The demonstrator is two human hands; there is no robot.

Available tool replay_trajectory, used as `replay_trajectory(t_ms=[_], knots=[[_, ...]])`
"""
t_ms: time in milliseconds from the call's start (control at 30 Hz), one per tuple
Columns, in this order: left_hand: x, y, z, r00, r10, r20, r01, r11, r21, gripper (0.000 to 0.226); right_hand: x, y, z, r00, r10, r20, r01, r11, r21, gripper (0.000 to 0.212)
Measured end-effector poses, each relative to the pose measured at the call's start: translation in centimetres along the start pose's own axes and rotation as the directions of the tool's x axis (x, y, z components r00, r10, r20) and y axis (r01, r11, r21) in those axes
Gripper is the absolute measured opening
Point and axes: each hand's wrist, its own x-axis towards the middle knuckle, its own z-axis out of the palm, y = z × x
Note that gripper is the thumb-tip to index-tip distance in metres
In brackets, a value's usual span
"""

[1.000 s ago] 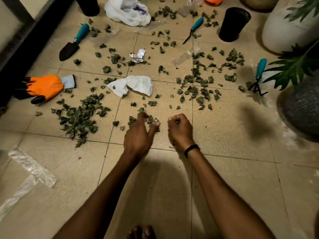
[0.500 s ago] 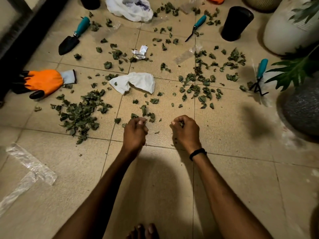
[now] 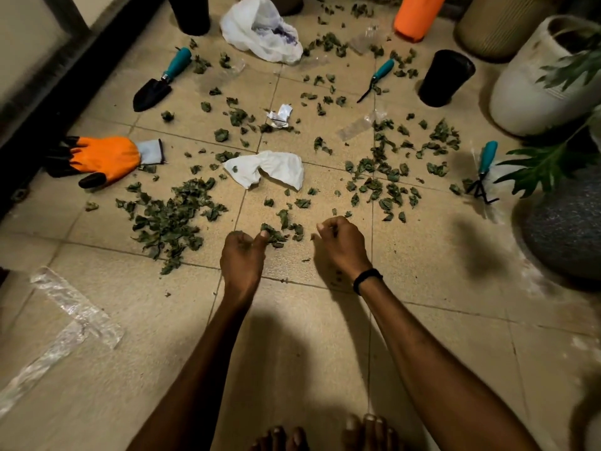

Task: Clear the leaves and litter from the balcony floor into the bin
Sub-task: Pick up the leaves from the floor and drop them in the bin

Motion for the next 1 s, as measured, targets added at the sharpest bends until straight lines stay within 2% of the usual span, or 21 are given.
replay_trajectory(t_ms=[67,167,233,333,400,467,533,600,633,700,767,867,933,1000], knots=[[0.0,0.1,0.0,0.999,0.046,0.019,-0.046,0.998,0.05,0.025,0.4,-0.7,1.5,0.997,-0.063,0.048,0.063,0.998,-0.012,0.039],[0.3,0.1,-0.2,0.973,0.23,0.008,-0.224,0.938,0.265,0.023,0.7,-0.7,4.5,0.977,-0.173,0.123,0.193,0.966,-0.17,0.053],[0.5,-0.1,-0.1,0.942,0.335,0.013,-0.312,0.862,0.399,0.026,0.9,-0.3,6.0,0.959,-0.261,0.112,0.283,0.918,-0.279,0.043],[0.8,0.4,0.4,0.931,0.36,0.063,-0.337,0.779,0.529,0.031,1.0,0.1,6.8,0.943,-0.332,0.034,0.323,0.884,-0.339,0.018],[1.0,0.3,1.1,0.928,0.351,0.124,-0.354,0.733,0.581,0.038,1.2,0.1,6.6,0.946,-0.322,-0.028,0.304,0.916,-0.261,0.009],[1.5,-0.2,1.9,0.921,0.337,0.194,-0.376,0.645,0.666,0.047,1.5,0.0,5.9,0.972,-0.223,-0.067,0.22,0.974,-0.052,0.006],[1.9,-1.0,2.5,0.902,0.367,0.226,-0.402,0.526,0.75,0.047,2.1,-0.2,5.0,0.995,-0.089,-0.042,0.094,0.987,0.128,0.007],[2.1,-1.5,2.9,0.876,0.424,0.229,-0.43,0.475,0.768,0.037,3.1,0.2,4.4,1.0,0.007,0.024,-0.013,0.973,0.229,0.012],[2.1,-1.7,2.9,0.865,0.448,0.225,-0.446,0.48,0.755,0.033,3.6,0.3,4.3,0.998,0.029,0.051,-0.042,0.96,0.276,0.012],[2.0,-1.6,2.6,0.876,0.448,0.175,-0.434,0.578,0.691,0.03,4.2,-0.2,4.2,0.998,0.02,0.051,-0.033,0.963,0.267,0.012],[1.8,-1.0,2.1,0.917,0.389,0.093,-0.368,0.732,0.573,0.032,4.5,-1.0,4.6,0.997,-0.081,-0.007,0.081,0.992,0.099,0.009],[1.3,0.2,1.2,0.962,0.269,-0.051,-0.237,0.911,0.336,0.037,3.6,-2.7,6.0,0.97,-0.24,0.035,0.243,0.966,-0.093,0.018],[1.3,0.8,0.4,0.971,0.215,-0.099,-0.192,0.96,0.203,0.041,2.9,-2.7,7.2,0.942,-0.326,0.078,0.335,0.923,-0.19,0.014],[1.6,1.0,-0.3,0.987,0.136,-0.081,-0.134,0.99,0.033,0.04,2.9,-2.4,7.6,0.937,-0.341,0.069,0.348,0.91,-0.224,0.005]])
